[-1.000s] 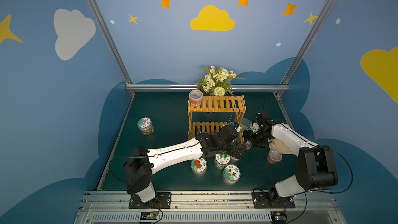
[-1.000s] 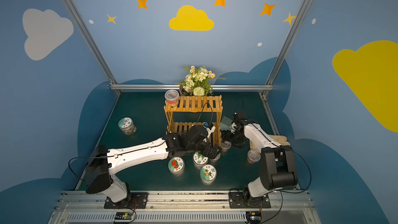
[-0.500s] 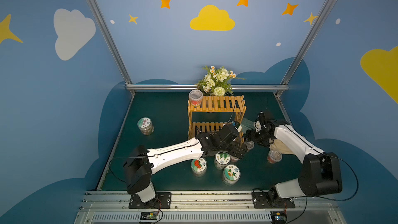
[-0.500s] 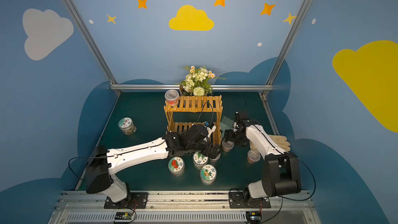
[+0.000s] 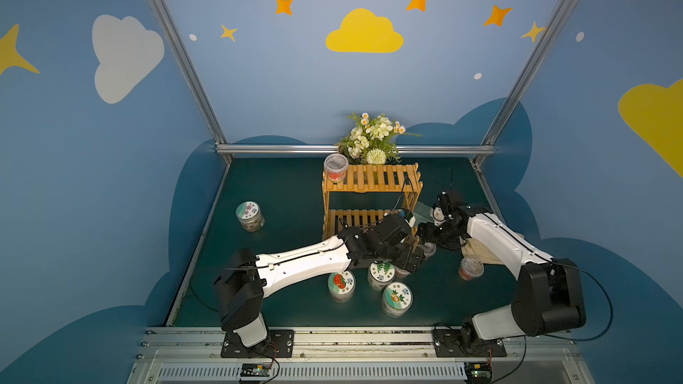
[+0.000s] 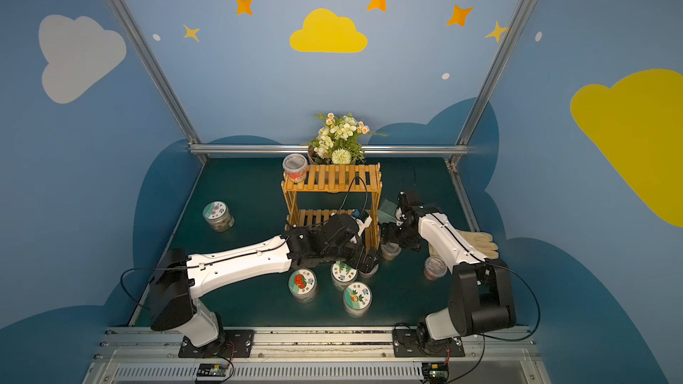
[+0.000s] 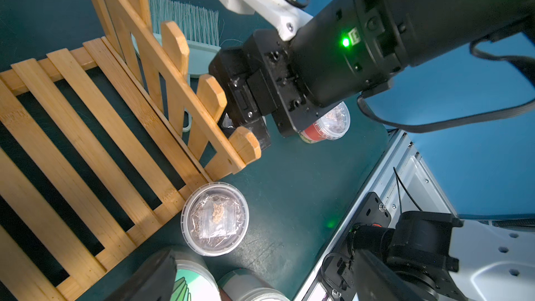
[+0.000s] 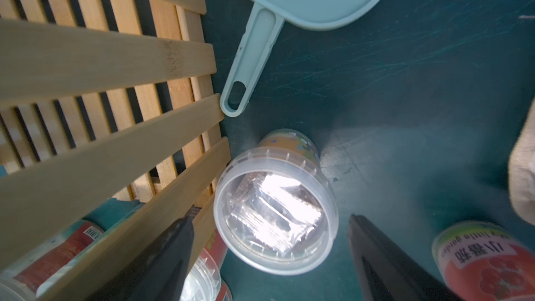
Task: Place the seed container on the shelf
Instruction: Pick up the seed jar at the center of the board.
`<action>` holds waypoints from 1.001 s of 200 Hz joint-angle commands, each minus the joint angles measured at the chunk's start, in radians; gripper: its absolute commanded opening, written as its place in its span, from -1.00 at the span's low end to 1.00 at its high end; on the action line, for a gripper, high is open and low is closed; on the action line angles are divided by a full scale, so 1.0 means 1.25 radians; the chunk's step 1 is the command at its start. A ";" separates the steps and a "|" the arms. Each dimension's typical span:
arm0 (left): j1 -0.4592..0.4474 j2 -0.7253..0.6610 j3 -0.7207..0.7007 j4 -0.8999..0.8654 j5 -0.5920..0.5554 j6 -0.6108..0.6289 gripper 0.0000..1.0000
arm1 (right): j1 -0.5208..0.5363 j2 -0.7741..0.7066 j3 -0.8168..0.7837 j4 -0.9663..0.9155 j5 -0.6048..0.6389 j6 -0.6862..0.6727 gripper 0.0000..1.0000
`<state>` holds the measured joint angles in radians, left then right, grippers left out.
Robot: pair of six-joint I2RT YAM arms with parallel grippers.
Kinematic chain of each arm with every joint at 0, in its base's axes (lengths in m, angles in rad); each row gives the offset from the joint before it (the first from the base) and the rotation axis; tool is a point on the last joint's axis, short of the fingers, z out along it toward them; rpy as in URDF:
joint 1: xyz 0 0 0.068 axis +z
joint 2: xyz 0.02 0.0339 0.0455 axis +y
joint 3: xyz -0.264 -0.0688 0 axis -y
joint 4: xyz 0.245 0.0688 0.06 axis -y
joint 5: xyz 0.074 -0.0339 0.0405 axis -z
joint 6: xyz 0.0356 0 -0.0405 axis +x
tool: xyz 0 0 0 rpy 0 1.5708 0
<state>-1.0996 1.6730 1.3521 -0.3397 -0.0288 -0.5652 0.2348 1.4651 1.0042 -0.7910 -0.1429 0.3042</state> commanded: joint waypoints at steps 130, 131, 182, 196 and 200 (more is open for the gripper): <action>0.000 0.019 0.029 0.001 0.010 0.013 1.00 | 0.004 0.055 -0.014 0.012 0.002 -0.024 0.66; 0.000 0.020 0.029 0.001 0.010 0.013 1.00 | 0.004 0.054 -0.014 0.012 0.002 -0.024 0.65; 0.000 0.020 0.029 0.002 0.009 0.013 1.00 | 0.001 0.050 -0.020 0.010 0.020 -0.017 0.61; 0.000 0.020 0.030 0.002 0.010 0.012 1.00 | 0.001 0.049 -0.024 0.011 0.024 -0.015 0.66; 0.000 0.021 0.030 0.001 0.010 0.012 1.00 | 0.001 0.048 -0.024 0.011 0.025 -0.014 0.66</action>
<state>-1.0996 1.6886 1.3632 -0.3389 -0.0250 -0.5644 0.2356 1.5253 0.9924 -0.7742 -0.1345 0.2813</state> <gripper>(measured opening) 0.998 0.820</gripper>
